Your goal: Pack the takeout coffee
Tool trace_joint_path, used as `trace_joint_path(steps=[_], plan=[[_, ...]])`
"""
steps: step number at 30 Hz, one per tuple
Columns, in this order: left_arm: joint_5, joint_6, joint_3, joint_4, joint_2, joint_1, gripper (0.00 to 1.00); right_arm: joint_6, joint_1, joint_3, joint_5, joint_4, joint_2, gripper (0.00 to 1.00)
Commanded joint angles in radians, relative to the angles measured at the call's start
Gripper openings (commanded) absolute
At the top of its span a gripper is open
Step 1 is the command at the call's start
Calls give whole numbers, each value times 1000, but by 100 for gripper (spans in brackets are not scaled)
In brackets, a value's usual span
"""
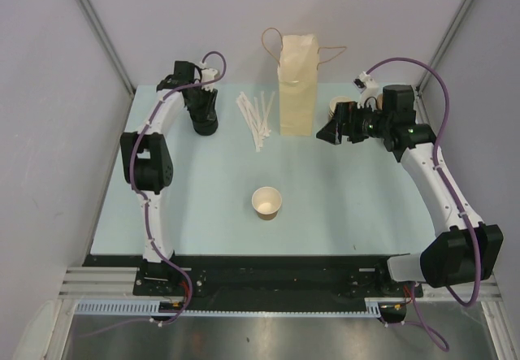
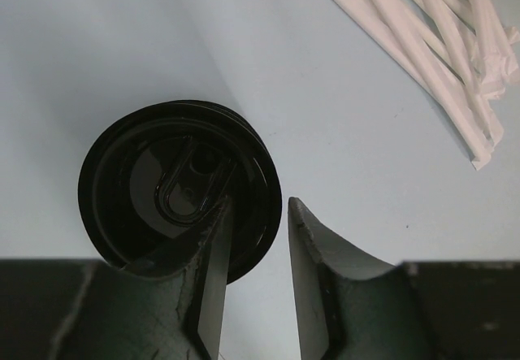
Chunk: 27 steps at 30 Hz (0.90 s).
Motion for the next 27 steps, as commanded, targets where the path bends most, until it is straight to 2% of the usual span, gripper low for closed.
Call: trace_joint_path(steps=[1,7,11,19,27], plan=[[12,8,48,5,-1,-9,36,-3,4,0,-23,36,8,100],[20,9,48,2,-1,-10,26,-5,4,-1,-21,36,9,100],[21,9,47,3,-9,-10,10,-2,4,-1,-23,39,12,100],[0,15,16,21,-60,-19,1,4,4,-1,-30,43,17,100],[-81,55,-71,97,-136,-59,0,1,4,-3,-32,40,14,100]])
